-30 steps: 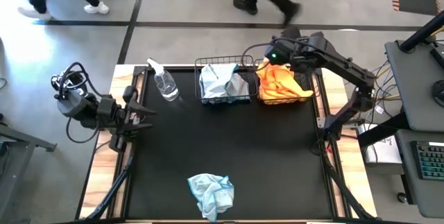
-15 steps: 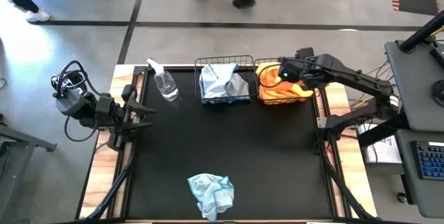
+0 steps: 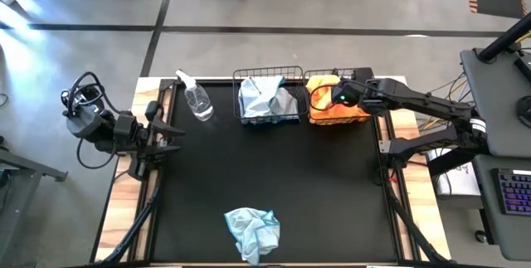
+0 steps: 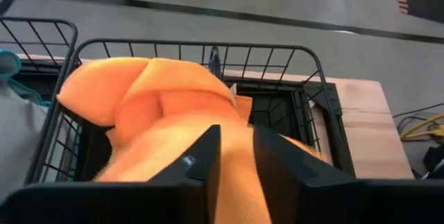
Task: Sort microfiber towel by color & place in baskets
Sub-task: Put the orange microfiber towel into the right black wire basket, then put the blue microfiber towel into the left black wire basket
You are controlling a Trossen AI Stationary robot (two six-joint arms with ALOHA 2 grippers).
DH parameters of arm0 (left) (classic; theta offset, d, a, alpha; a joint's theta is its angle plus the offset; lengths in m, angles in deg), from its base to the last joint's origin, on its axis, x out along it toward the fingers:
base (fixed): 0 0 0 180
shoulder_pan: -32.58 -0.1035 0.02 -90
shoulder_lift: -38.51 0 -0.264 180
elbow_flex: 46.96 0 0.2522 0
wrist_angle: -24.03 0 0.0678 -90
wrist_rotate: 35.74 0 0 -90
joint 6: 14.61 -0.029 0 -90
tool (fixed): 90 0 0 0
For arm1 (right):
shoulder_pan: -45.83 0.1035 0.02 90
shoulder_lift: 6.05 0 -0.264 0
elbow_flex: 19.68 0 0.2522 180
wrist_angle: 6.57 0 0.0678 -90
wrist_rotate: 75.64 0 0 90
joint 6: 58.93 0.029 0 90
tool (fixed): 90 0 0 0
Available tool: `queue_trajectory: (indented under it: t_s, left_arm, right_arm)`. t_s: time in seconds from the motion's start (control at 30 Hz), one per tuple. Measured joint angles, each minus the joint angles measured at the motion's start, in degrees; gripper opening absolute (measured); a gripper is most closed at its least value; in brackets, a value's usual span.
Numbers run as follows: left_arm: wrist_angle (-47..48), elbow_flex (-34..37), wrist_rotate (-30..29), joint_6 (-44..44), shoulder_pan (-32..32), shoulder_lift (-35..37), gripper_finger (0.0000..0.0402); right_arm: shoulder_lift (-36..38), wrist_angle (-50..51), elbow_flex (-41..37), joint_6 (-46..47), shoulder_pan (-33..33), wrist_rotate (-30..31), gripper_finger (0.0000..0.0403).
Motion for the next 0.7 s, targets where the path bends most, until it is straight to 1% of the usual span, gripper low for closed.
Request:
queue_trajectory:
  t_s: [0.17,0.27,0.37,0.47,0.7]
  left_arm:
    - [0.0,0.0,0.0,0.0,0.0,0.0,0.0165]
    - [0.0,0.0,0.0,0.0,0.0,0.0,0.0165]
    - [0.0,0.0,0.0,0.0,0.0,0.0,0.0165]
    - [-0.4,0.0,0.0,0.0,0.0,-0.1,0.0165]
    - [-1.5,0.0,0.0,0.0,0.0,-0.1,0.0165]
  right_arm:
    - [-0.2,-0.1,-0.6,0.6,0.0,-1.3,0.0128]
    - [-0.2,-1.0,-0.5,0.2,0.0,-6.2,0.0148]
    - [-0.3,-3.3,-0.1,-2.0,0.6,-12.1,0.0159]
    - [-0.2,-8.9,0.0,-4.7,2.4,-16.3,0.0161]
    - [-0.1,-29.0,0.0,-11.1,10.8,-19.1,0.0149]
